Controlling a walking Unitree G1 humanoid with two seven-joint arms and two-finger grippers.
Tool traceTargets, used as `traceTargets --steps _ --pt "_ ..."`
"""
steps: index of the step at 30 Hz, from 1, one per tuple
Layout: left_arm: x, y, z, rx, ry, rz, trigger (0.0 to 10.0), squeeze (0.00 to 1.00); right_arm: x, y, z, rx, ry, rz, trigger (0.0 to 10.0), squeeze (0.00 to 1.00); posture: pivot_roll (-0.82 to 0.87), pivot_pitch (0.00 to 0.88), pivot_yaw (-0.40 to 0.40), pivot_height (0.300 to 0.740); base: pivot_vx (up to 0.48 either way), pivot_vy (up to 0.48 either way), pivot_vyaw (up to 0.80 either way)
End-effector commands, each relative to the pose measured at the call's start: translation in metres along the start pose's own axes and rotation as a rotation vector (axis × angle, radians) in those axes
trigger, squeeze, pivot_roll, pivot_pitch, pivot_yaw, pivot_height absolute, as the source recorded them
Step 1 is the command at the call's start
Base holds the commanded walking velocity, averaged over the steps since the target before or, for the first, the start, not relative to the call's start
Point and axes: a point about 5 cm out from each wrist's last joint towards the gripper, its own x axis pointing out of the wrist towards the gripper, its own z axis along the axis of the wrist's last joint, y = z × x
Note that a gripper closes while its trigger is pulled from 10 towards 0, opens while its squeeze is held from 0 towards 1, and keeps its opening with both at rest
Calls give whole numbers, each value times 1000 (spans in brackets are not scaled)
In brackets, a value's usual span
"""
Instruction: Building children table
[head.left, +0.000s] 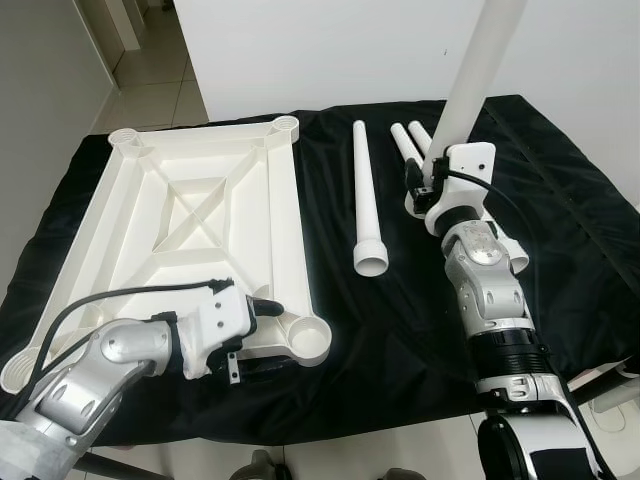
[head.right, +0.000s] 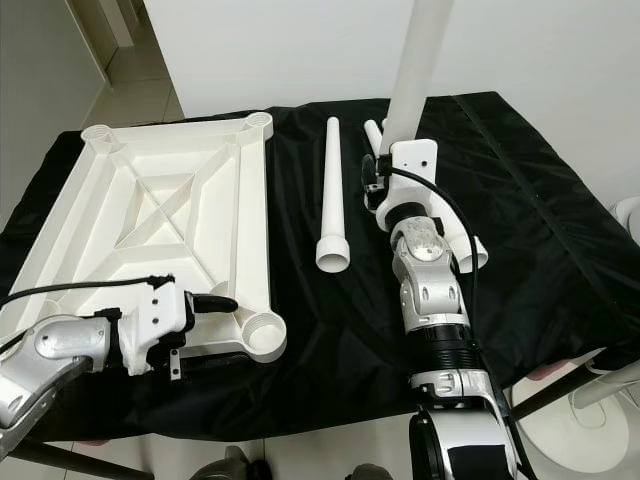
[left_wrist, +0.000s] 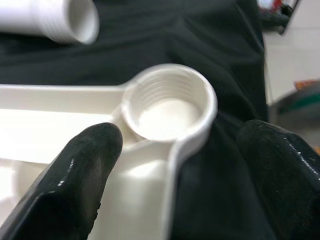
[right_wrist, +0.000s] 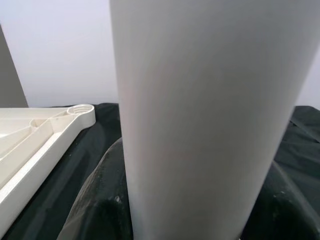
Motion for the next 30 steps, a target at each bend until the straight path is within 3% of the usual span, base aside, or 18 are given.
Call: traceTargets --steps 1,8,10,17,20,24,30 --pt "1 0 -5 1 23 34 10000 0 5 5 9 7 -32 20 10000 0 -94 23 85 740 0 0 0" --pt "5 2 -10 -11 56 65 10000 0 6 4 11 4 -35 23 10000 0 -93 19 78 740 0 0 0" --pt "9 1 -24 -36 128 60 10000 0 8 3 13 -2 -40 21 10000 0 -97 14 78 740 0 0 0" --pt "19 4 -30 -63 152 93 10000 0 9 2 12 -3 -39 17 10000 0 -94 12 81 740 0 0 0" --pt "15 8 -28 -76 125 129 10000 0 9 2 13 -3 -41 14 10000 0 -95 15 82 740 0 0 0" --pt "-2 18 -5 -121 -71 180 10000 0 8 1 11 -3 -38 14 10000 0 -84 17 80 740 0 0 0" --pt "-7 14 -6 -126 -75 149 10000 0 9 3 9 -2 -33 20 10000 0 -71 18 74 740 0 0 0"
